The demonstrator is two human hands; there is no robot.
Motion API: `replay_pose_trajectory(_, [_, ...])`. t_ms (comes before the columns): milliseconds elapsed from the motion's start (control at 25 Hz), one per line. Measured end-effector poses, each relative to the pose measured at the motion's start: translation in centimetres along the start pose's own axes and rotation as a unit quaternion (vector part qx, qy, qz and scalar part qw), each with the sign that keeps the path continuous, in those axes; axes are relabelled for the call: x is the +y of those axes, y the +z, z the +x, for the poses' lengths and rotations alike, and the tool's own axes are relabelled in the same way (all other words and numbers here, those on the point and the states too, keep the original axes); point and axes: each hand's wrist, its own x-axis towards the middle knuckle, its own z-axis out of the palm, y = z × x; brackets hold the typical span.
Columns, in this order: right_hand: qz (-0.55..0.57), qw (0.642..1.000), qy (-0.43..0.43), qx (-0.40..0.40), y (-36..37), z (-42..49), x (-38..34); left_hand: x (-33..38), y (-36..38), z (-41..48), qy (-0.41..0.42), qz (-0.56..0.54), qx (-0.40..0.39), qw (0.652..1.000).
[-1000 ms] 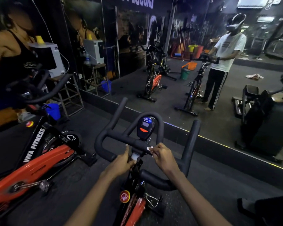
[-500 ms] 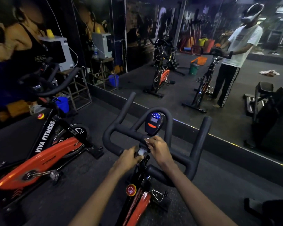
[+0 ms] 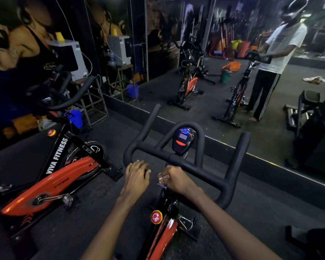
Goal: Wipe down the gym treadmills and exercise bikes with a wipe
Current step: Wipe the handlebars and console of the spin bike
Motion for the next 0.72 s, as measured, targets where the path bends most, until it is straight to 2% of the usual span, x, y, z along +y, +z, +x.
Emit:
replay_pose_trajectory(80, [-0.002,1.0,0.007,-0.003,-0.1,-0.1,0.7,-0.3,0.2,0.6,-0.003,-0.024,-0.043,0.999])
replay_pose_trajectory(160, [0.024,0.999,0.024,0.014,-0.4,-0.4,1.3,0.2,-0.1,1.2,-0.003,-0.08,-0.056,0.995])
replay_pose_trajectory(320, [0.025,1.0,0.011,-0.012,-1.6,-1.6,0.0,2.1,-0.5,2.6,0.015,-0.148,-0.08,0.986])
replay_pose_trajectory(400, [0.067,0.995,0.032,0.062,-2.4,-2.4,0.3,2.4,0.0,3.3,0.031,-0.146,-0.112,0.982])
replay_pose_trajectory(480, [0.1,0.976,0.067,0.183,-3.4,-3.6,1.7,2.4,0.4,4.1,0.044,-0.121,-0.148,0.981])
replay_pose_trajectory(560, [0.068,0.947,0.106,0.296,-4.1,-4.7,3.3,2.2,0.8,4.7,0.051,-0.093,-0.166,0.98])
replay_pose_trajectory(640, [0.025,0.937,0.131,0.323,-4.2,-5.2,4.3,2.5,0.8,5.0,0.043,-0.099,-0.158,0.982])
replay_pose_trajectory(720, [0.008,0.941,0.124,0.315,-4.3,-4.9,5.0,2.5,0.9,5.0,0.067,-0.053,-0.09,0.992])
